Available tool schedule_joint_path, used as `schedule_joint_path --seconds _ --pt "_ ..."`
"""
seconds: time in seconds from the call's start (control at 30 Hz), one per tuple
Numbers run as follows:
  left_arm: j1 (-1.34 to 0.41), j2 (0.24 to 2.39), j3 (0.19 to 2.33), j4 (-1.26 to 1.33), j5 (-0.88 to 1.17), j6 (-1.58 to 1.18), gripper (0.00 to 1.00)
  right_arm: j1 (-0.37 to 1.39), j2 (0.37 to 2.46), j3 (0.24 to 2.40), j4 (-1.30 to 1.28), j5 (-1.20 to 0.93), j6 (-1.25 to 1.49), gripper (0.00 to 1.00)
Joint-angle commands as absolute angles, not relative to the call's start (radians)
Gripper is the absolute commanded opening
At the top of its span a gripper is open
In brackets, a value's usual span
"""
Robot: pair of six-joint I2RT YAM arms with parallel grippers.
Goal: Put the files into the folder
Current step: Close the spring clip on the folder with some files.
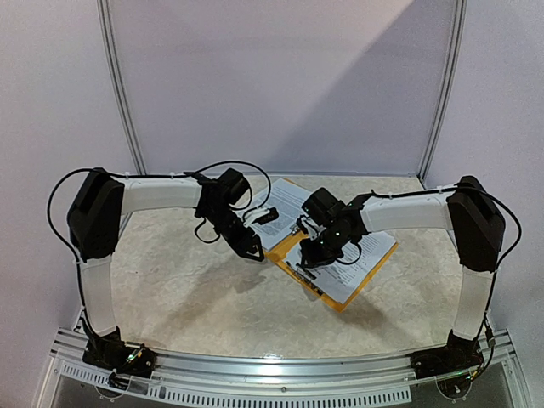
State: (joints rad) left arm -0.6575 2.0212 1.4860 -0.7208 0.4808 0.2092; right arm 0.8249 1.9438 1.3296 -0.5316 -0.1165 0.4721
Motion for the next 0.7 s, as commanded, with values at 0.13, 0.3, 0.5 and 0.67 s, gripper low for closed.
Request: schedule_joint_path --seconds 0.13,0.3,0.5,0.67 --pt "-0.669 2.041 1.491 -0.737 0.476 0.223 0.49 0.839 1.927 1.291 -0.530 -0.119 0.494 0.19" --pt "-0.669 2.042 1.493 -0.738 0.476 0.223 0.49 0.838 1.908 1.275 -0.540 -0.107 0.499 0.19" --pt "-0.668 2.043 1.494 -0.738 0.474 0.223 0.49 0.842 1.888 1.262 -0.544 -0.104 0.504 0.19" --pt "-0.669 2.042 1.497 -0.738 0.474 0.223 0.49 0.852 1.878 1.246 -0.546 -0.095 0.513 0.19"
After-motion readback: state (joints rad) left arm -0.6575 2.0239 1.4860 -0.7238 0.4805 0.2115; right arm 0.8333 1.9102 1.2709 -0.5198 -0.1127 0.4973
